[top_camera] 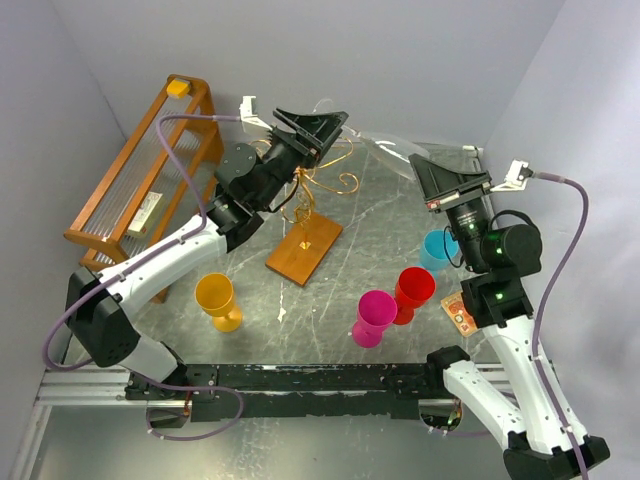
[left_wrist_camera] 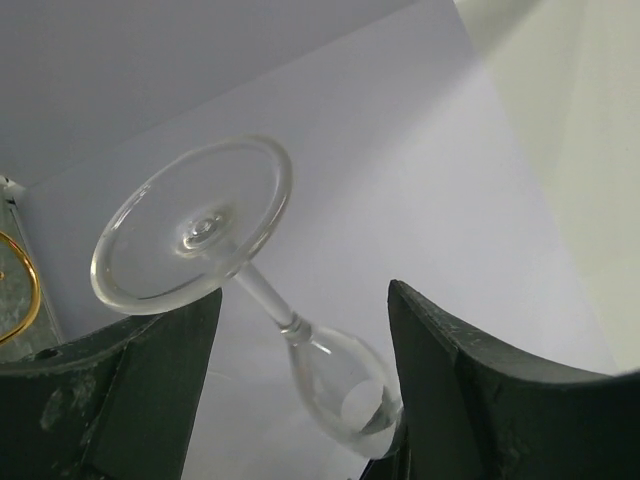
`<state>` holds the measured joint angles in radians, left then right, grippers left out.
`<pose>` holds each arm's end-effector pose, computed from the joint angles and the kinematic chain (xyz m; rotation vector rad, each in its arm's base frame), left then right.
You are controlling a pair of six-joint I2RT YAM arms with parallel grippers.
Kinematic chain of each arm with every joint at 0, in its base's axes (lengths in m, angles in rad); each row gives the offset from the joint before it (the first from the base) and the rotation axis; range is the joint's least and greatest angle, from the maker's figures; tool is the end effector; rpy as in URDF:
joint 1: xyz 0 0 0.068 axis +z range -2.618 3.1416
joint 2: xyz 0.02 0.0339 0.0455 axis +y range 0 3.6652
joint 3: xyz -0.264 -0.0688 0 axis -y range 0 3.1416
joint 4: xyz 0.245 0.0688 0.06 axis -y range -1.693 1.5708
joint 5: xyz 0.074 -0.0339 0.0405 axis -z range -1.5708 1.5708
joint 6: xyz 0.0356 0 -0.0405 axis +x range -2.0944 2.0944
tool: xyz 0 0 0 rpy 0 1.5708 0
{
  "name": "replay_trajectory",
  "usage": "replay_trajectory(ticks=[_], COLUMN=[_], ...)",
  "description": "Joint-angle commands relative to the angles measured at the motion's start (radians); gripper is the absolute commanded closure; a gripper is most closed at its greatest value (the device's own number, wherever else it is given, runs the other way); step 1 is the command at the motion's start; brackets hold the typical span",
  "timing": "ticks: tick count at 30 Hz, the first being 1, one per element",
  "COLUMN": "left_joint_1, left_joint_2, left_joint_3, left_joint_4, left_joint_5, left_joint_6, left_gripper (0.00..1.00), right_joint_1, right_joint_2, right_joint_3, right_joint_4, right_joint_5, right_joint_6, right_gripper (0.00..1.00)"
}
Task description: Place the wine glass upside down on the wine glass rack
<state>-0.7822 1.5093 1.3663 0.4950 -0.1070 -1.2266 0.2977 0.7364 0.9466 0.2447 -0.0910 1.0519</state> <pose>0.2563 -0.2493 0.4392 -0.4144 1.3454 -1.6565 0.1423 0.0470 0.4487 0.3614 1.1509 1.2472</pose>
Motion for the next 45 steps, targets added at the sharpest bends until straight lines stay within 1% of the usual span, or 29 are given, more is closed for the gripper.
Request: replay_trajectory(ticks=[1, 4, 7, 21, 28, 32, 34, 35, 36, 40, 41, 43, 45], left_joint_1=[-0.007, -0.009, -0.009, -0.009, -0.009, -0.009, -0.008, -0.008, -0.009, -0.004, -0.003, -0.002, 0.000], left_joint_2=[-0.006, 0.005, 0.019, 0.004, 0.028, 0.038, 0.041, 0.043, 0.044, 0.049, 0.051, 0.057, 0.059], left_joint_3=[0.010, 0.006, 0.018, 0.012, 0.053, 0.059, 0.064, 0.068, 0.070, 0.103, 0.108, 0.119, 0.130], left_joint_4=[0.065, 0.112, 0.119, 0.134, 0.162, 0.182, 0.188, 0.190, 0.197, 0.177, 0.178, 0.179, 0.172], left_joint_5=[-0.088, -0.101, -0.113, -0.184, -0.192, -0.207, -0.209, -0.209, -0.207, -0.167, -0.157, -0.139, -0.119], left_joint_6=[-0.020, -0.045, -0.058, -0.029, -0.010, -0.012, -0.004, 0.002, 0.018, 0.074, 0.084, 0.101, 0.119], left_gripper=[0.24, 0.34, 0.39, 0.54, 0.62, 0.73, 0.81, 0.88, 0.93, 0.93, 0.93, 0.93, 0.93], right_joint_1=[0.004, 0.003, 0.003, 0.002, 0.003, 0.002, 0.003, 0.003, 0.004, 0.004, 0.004, 0.003, 0.004], right_joint_2=[-0.022, -0.026, -0.029, -0.059, -0.070, -0.067, -0.067, -0.066, -0.068, -0.080, -0.084, -0.093, -0.099], right_joint_3=[-0.028, -0.061, -0.096, -0.094, -0.111, -0.109, -0.108, -0.108, -0.107, -0.064, -0.055, -0.043, -0.029], right_joint_4=[0.093, 0.117, 0.139, 0.091, 0.109, 0.101, 0.094, 0.089, 0.080, -0.035, -0.064, -0.113, -0.162], right_joint_5=[-0.074, -0.108, -0.128, -0.160, -0.187, -0.194, -0.202, -0.203, -0.202, -0.186, -0.180, -0.170, -0.161], right_joint_6=[0.063, 0.101, 0.134, 0.138, 0.200, 0.205, 0.208, 0.205, 0.200, 0.136, 0.122, 0.101, 0.073], right_gripper=[1.00, 1.00, 1.00, 1.00, 1.00, 1.00, 1.00, 1.00, 1.00, 1.00, 0.94, 0.70, 0.50])
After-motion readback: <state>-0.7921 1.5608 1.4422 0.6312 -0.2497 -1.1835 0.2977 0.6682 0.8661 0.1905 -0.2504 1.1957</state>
